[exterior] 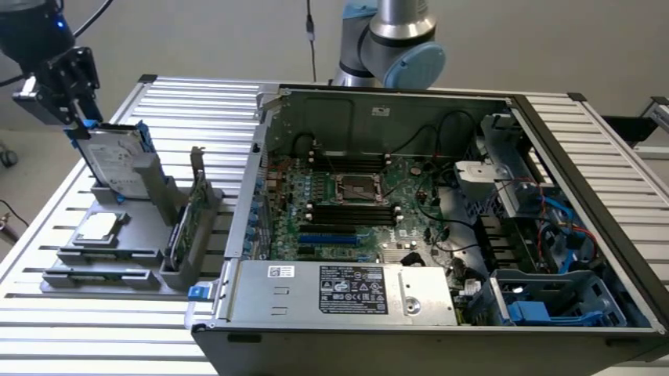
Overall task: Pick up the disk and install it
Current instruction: 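Pick up the disk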
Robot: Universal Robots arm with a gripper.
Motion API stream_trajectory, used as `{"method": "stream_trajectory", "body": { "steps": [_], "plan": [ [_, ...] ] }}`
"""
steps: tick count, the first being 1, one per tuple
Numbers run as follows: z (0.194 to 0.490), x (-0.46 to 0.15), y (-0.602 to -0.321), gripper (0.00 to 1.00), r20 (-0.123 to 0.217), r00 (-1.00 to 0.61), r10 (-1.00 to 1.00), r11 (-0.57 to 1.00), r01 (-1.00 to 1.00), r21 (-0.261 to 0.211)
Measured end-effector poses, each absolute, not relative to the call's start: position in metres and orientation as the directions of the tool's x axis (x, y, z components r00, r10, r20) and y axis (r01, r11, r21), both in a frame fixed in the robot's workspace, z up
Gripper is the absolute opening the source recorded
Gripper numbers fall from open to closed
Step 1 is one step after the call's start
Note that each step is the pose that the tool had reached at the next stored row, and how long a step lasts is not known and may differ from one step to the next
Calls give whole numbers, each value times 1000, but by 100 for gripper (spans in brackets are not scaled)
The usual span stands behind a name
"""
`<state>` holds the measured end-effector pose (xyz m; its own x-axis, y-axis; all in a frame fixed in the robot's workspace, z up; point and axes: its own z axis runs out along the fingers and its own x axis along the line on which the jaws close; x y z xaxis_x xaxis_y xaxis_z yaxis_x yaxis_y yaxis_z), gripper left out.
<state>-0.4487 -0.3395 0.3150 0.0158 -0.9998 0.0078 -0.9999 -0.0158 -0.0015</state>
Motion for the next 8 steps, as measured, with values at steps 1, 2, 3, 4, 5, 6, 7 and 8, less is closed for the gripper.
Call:
{"method": "stream_trajectory", "body": {
  "steps": [1, 2, 3, 4, 5, 6, 7, 8],
  "plan": [
    [313, -449, -339, 48, 8, 16, -1000, -16, -1000, -1],
    [312, -449, -339, 48, 8, 16, -1000, -16, -1000, -1],
    [310, -449, -339, 48, 8, 16, -1000, -16, -1000, -1],
    [309, -449, -339, 48, 7, 16, -1000, -16, -1000, -1],
    [307, -449, -339, 48, 7, 16, -1000, -16, -1000, -2],
    [306, -449, -339, 48, 7, 16, -1000, -16, -1000, -2],
    [305, -449, -339, 48, 6, 16, -1000, -16, -1000, -2],
    [304, -449, -339, 48, 6, 16, -1000, -16, -1000, -1]
  ]
}}
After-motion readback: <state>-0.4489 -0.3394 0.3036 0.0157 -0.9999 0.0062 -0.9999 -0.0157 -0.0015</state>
